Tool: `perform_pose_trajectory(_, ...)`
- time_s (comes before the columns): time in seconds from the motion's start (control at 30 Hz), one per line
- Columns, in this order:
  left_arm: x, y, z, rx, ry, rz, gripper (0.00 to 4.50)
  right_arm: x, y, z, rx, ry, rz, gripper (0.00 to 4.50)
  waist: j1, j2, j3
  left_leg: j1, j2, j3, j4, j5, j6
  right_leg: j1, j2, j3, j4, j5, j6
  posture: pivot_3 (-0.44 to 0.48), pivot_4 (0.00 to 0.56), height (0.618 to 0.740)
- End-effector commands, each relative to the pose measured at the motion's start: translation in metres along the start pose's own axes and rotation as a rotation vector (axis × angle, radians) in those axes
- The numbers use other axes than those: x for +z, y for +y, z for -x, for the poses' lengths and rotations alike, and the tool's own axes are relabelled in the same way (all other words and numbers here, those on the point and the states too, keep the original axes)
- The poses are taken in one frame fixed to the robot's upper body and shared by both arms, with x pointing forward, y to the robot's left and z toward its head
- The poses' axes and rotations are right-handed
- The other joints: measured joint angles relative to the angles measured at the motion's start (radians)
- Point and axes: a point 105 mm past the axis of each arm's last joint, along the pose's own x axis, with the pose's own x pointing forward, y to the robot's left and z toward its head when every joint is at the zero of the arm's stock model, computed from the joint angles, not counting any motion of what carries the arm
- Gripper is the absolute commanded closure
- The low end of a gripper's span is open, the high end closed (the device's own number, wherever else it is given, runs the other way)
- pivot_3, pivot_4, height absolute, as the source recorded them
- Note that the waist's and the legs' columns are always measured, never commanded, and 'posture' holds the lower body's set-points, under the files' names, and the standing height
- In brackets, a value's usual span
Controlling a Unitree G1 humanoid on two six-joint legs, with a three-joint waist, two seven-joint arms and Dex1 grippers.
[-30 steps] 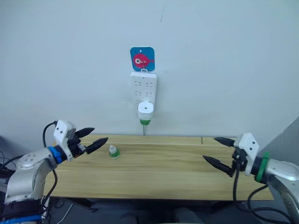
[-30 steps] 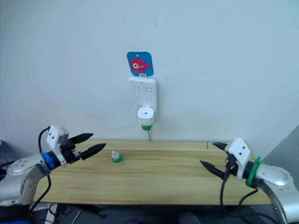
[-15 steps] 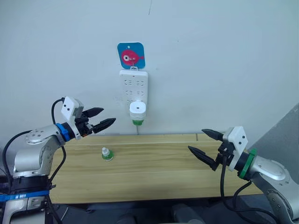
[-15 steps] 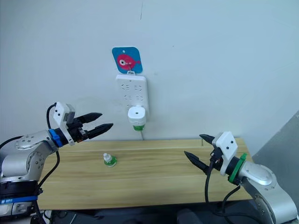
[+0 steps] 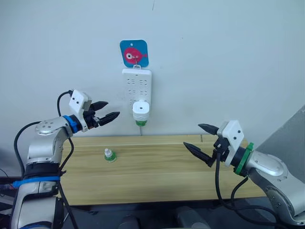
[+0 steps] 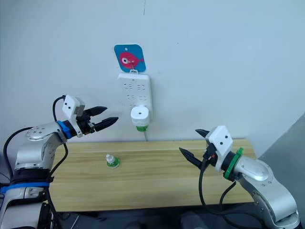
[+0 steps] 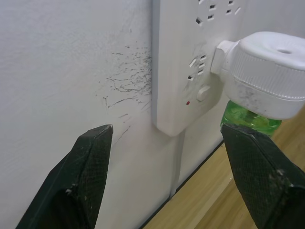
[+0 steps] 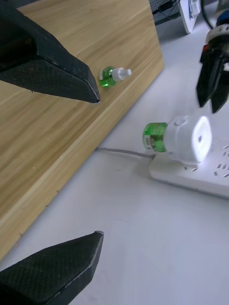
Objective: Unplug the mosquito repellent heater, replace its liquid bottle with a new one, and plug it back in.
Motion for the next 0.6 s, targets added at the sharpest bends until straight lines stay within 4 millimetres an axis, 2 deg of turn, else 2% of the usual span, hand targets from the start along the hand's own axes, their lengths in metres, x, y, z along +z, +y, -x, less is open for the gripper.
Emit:
perform_pose_trajectory(0.03, 0.013, 0.004, -0.009, -0.02, -0.026, -0.057, 0.74, 0.019, 0.006, -0.002, 0.021, -0.052, 0.034, 0.0, -0.001, 0.0, 0.001, 0.0, 0.0, 0.0, 0.0, 0.0, 0.0, 0.0, 0.0, 0.0, 0.0, 0.0, 0.0, -0.204, 0.094, 0.733)
perform_pose_trajectory(0.47, 0.017, -0.001, -0.05, -0.079, -0.052, -0.058, 0.74, 0.034, 0.007, -0.008, 0.021, -0.068, 0.036, 0.0, -0.005, 0.002, 0.01, -0.003, -0.002, -0.008, 0.001, 0.0, 0.0, 0.001, 0.0, -0.006, 0.0, 0.0, 0.0, -0.237, 0.094, 0.733)
perform_pose_trajectory(0.6, 0.018, -0.004, -0.055, -0.112, -0.051, -0.06, 0.74, 0.036, 0.008, -0.008, 0.017, -0.07, 0.033, 0.0, -0.004, 0.002, 0.01, -0.003, -0.003, -0.01, 0.003, 0.001, 0.0, 0.003, 0.0, -0.005, 0.0, 0.0, 0.001, -0.25, 0.092, 0.733)
